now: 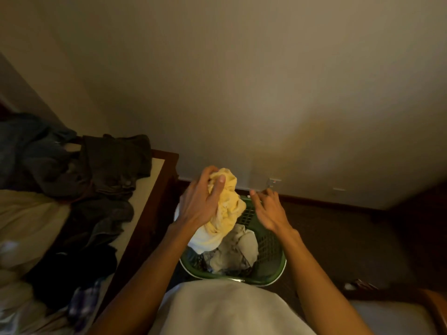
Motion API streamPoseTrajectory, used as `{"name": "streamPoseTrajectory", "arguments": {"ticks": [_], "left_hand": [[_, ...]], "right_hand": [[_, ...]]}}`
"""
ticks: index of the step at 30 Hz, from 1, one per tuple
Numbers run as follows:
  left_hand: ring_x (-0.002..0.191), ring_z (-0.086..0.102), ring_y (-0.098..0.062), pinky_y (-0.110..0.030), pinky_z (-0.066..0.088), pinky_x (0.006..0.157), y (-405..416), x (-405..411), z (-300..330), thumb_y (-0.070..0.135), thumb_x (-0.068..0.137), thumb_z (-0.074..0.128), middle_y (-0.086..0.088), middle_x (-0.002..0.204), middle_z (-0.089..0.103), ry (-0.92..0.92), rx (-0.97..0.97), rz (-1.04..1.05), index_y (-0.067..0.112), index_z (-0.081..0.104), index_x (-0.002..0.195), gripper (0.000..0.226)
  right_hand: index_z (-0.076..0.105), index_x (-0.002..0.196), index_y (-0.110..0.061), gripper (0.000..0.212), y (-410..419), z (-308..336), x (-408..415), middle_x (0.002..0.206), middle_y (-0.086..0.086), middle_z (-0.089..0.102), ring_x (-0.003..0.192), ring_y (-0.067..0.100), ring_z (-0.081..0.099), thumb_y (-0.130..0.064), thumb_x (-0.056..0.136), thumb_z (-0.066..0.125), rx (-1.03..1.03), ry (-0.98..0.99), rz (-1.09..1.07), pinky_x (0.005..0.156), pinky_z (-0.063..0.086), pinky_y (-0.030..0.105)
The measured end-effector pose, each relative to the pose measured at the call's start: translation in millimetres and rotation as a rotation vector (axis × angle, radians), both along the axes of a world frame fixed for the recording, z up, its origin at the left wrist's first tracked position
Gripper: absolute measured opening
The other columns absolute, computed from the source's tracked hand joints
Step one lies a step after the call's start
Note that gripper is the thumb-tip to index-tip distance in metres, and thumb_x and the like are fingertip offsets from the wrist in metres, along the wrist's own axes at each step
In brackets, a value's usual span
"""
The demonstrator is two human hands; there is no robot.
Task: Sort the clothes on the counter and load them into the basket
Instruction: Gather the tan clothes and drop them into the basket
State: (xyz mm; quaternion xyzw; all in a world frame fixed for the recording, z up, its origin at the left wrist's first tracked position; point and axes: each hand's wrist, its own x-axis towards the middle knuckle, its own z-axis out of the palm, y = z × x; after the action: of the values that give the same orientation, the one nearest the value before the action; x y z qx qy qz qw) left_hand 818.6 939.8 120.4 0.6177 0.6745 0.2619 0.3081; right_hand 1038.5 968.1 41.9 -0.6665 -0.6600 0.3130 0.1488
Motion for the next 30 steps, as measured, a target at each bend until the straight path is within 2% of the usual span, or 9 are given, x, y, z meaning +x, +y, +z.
{"name": "streamPoseTrajectory", "arguments": {"ticks": [3, 5, 11, 14, 18, 22, 25, 27, 30], "left_hand": [[0.144, 0.035, -0.034, -0.054, 0.030, 0.115, 1, -1, -25, 0.064, 0.102, 0.025, -0.008, 0.156, 0.042, 0.059, -0.144, -0.094, 0.044, 0.023, 0.153, 0.054], [0.149, 0.028, -0.029, -0.054, 0.026, 0.119, -9, -7, -29, 0.067, 0.101, 0.023, -0.003, 0.161, 0.037, 0.051, -0.167, -0.070, 0.044, 0.019, 0.156, 0.059], [0.146, 0.033, -0.022, -0.046, 0.028, 0.119, -67, -53, -27, 0.065, 0.103, 0.023, 0.004, 0.156, 0.044, 0.016, -0.181, 0.164, 0.042, 0.032, 0.149, 0.052], [0.145, 0.036, -0.021, -0.047, 0.032, 0.118, -118, -100, -34, 0.070, 0.099, 0.021, 0.006, 0.153, 0.046, -0.050, -0.136, 0.407, 0.042, 0.030, 0.148, 0.057], [0.135, 0.043, -0.025, -0.050, 0.038, 0.112, -189, -156, -32, 0.065, 0.103, 0.023, 0.006, 0.147, 0.053, -0.080, -0.083, 0.671, 0.044, 0.024, 0.150, 0.052], [0.135, 0.049, -0.020, -0.046, 0.037, 0.114, -254, -211, -34, 0.067, 0.103, 0.023, 0.002, 0.141, 0.060, -0.046, 0.055, 0.896, 0.038, 0.033, 0.147, 0.054], [0.139, 0.045, -0.022, -0.049, 0.031, 0.116, -293, -259, -43, 0.073, 0.100, 0.016, 0.004, 0.140, 0.061, 0.020, 0.053, 0.963, 0.041, 0.032, 0.146, 0.058], [0.148, 0.029, -0.026, -0.051, 0.026, 0.119, -312, -294, -50, 0.074, 0.099, 0.017, 0.005, 0.156, 0.043, 0.085, 0.014, 0.975, 0.043, 0.029, 0.149, 0.060], [0.156, 0.004, -0.030, -0.056, 0.005, 0.125, -339, -337, -68, 0.073, 0.098, 0.018, 0.003, 0.171, 0.007, 0.143, -0.177, 0.939, 0.052, 0.008, 0.156, 0.062]], "right_hand": [[0.069, 0.101, -0.016, 0.054, -3, -7, -7, 0.122, 0.011, 0.054, 0.125, 0.030, 0.041, -0.052, 0.105, 0.029, -0.002, 0.029, 0.037, 0.102, 0.038, 0.048], [0.068, 0.107, -0.019, 0.049, -6, -13, -15, 0.126, 0.011, 0.055, 0.128, 0.030, 0.041, -0.052, 0.104, 0.031, 0.002, 0.027, 0.093, 0.106, 0.036, 0.046], [0.070, 0.099, -0.026, 0.062, -9, -51, -73, 0.112, 0.003, 0.064, 0.115, 0.027, 0.053, -0.072, 0.095, 0.028, -0.005, 0.056, 0.318, 0.101, 0.044, 0.046], [0.070, 0.103, -0.021, 0.041, -24, -53, -143, 0.113, 0.008, 0.065, 0.118, 0.029, 0.052, -0.053, 0.100, 0.044, -0.053, 0.083, 0.542, 0.099, 0.038, 0.037], [0.059, 0.083, -0.026, 0.019, -61, -36, -235, 0.091, 0.003, 0.058, 0.095, 0.034, 0.058, -0.036, 0.098, 0.055, 0.026, 0.179, 0.789, 0.078, 0.034, 0.030], [0.063, 0.087, -0.023, 0.012, -101, -12, -314, 0.091, 0.002, 0.061, 0.096, 0.031, 0.058, -0.015, 0.096, 0.060, 0.132, 0.245, 0.997, 0.079, 0.045, 0.036], [0.063, 0.096, -0.018, 0.006, -128, 10, -376, 0.098, 0.005, 0.061, 0.102, 0.030, 0.055, -0.023, 0.096, 0.061, 0.243, 0.298, 0.992, 0.081, 0.043, 0.035], [0.061, 0.114, -0.014, 0.034, -142, 20, -423, 0.118, 0.010, 0.058, 0.115, 0.030, 0.049, -0.041, 0.094, 0.063, 0.327, 0.328, 0.886, 0.090, 0.042, 0.034], [0.041, 0.144, -0.010, 0.079, -143, 32, -489, 0.148, 0.013, 0.041, 0.135, 0.027, 0.037, -0.047, 0.084, 0.077, 0.192, 0.403, 0.639, 0.105, 0.037, 0.038]]}}
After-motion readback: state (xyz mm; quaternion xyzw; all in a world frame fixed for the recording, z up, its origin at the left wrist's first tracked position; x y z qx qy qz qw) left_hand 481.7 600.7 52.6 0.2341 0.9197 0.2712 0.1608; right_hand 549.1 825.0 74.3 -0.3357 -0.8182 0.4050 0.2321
